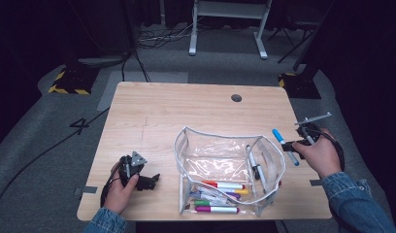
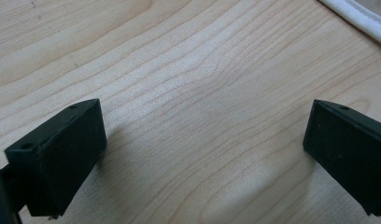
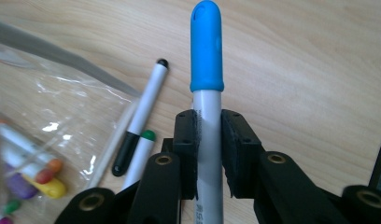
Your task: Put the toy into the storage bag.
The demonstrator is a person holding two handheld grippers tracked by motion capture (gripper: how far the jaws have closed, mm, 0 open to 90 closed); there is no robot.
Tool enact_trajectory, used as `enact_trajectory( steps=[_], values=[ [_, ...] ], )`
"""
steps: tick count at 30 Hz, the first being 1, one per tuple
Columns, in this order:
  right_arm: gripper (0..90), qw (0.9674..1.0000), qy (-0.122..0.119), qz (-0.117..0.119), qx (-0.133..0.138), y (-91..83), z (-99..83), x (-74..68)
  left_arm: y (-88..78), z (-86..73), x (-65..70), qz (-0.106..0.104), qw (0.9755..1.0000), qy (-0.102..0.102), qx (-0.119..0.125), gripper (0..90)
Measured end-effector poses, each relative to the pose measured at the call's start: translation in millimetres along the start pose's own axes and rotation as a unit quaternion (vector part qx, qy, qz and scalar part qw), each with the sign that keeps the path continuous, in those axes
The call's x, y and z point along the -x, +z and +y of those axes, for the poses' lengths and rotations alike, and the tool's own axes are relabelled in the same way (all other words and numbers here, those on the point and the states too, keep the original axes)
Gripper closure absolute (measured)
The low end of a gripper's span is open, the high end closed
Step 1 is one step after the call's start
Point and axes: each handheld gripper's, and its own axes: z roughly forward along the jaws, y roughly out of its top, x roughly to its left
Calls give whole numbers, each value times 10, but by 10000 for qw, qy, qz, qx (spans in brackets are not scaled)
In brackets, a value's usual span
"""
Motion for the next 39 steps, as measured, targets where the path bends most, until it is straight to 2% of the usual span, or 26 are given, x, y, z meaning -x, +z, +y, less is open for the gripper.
enact_trajectory(
  steps=[8,16,25,29,39],
  values=[
    [771,9987,-475,111,170,-356,200,-267,0,0,0,-1,10000,-3,0,0],
    [771,9941,-1017,224,300,-640,369,-609,0,0,0,0,10000,-3,1,0],
    [771,9839,-1684,539,267,-783,462,-1100,0,0,0,0,10000,-1,1,0],
    [771,9784,-1932,720,170,-771,473,-1302,0,0,0,-1,10000,-2,1,0],
    [771,9649,-2412,1036,-43,-679,485,-1692,0,0,0,0,10000,-1,2,0]
  ],
)
